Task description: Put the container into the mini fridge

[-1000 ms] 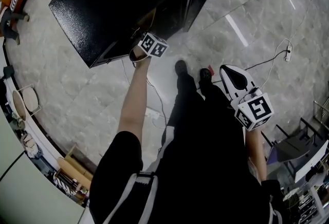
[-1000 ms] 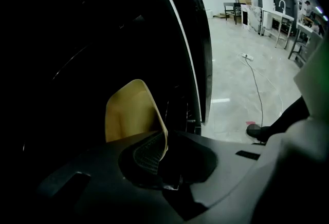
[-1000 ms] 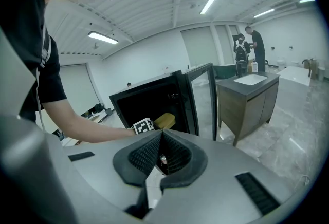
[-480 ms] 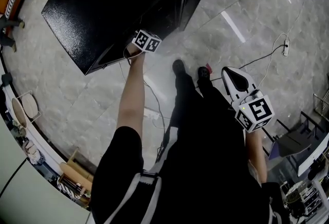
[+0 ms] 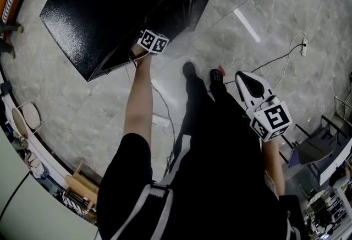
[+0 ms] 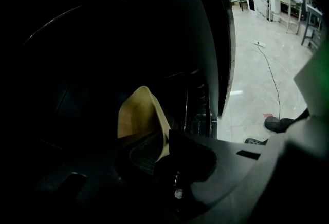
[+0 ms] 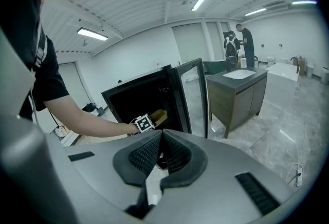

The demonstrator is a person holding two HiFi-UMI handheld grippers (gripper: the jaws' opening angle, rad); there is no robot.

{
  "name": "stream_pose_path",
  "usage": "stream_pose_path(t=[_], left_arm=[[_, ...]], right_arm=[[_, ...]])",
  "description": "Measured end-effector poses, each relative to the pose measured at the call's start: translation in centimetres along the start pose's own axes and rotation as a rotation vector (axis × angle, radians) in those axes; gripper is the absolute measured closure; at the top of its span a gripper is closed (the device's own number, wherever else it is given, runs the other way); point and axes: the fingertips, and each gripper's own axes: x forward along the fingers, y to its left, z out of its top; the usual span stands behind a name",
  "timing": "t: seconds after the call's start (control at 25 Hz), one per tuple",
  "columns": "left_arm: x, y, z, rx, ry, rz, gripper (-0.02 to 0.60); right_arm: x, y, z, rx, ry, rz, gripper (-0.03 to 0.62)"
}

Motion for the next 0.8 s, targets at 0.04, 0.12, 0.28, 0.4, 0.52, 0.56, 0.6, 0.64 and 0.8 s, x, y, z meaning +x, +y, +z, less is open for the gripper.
stream_pose_path(t=[0.04, 0.12, 0.28, 0.4, 0.52, 0.56, 0.6, 0.64, 0.8], left_arm=[[-0.1, 0.0, 0.1, -0.002, -0.003, 0.002, 0.534], [-0.3, 0.1, 0.2, -0.001, -0.008, 0.001, 0.534], [-0.7, 0.2, 0.4, 0.016, -0.018, -0.001, 0.459], [-1.3, 0.0, 0.3, 0.013, -0.025, 0.001, 0.459], [-2.5, -0.4, 0.2, -0.001, -0.033, 0.009, 0.459], [-3.1, -0.5, 0.2, -0.012, -0.04, 0.01, 0.459], [-3.7, -0.6, 0.2, -0.026, -0.048, 0.008, 0.459], [-4.3, -0.8, 0.2, -0.042, -0.057, 0.003, 0.459], [-7.0, -1.5, 0.6, -0.08, -0.098, -0.001, 0.459]], right_arm=[[0.0, 0.1, 0.0, 0.001, -0.003, 0.001, 0.576], [0.0, 0.2, 0.2, 0.001, -0.009, 0.004, 0.576], [0.1, 0.5, 0.3, -0.004, -0.016, 0.007, 0.576], [0.1, 0.7, 0.3, -0.003, -0.018, 0.006, 0.576], [0.3, 1.0, 0.5, -0.009, -0.035, 0.02, 0.576], [0.5, 1.1, 0.6, -0.013, -0.045, 0.028, 0.576], [0.6, 1.3, 0.8, -0.019, -0.054, 0.035, 0.576], [0.7, 1.4, 1.0, -0.023, -0.061, 0.039, 0.576], [1.1, 1.8, 1.8, -0.027, -0.082, 0.052, 0.576]])
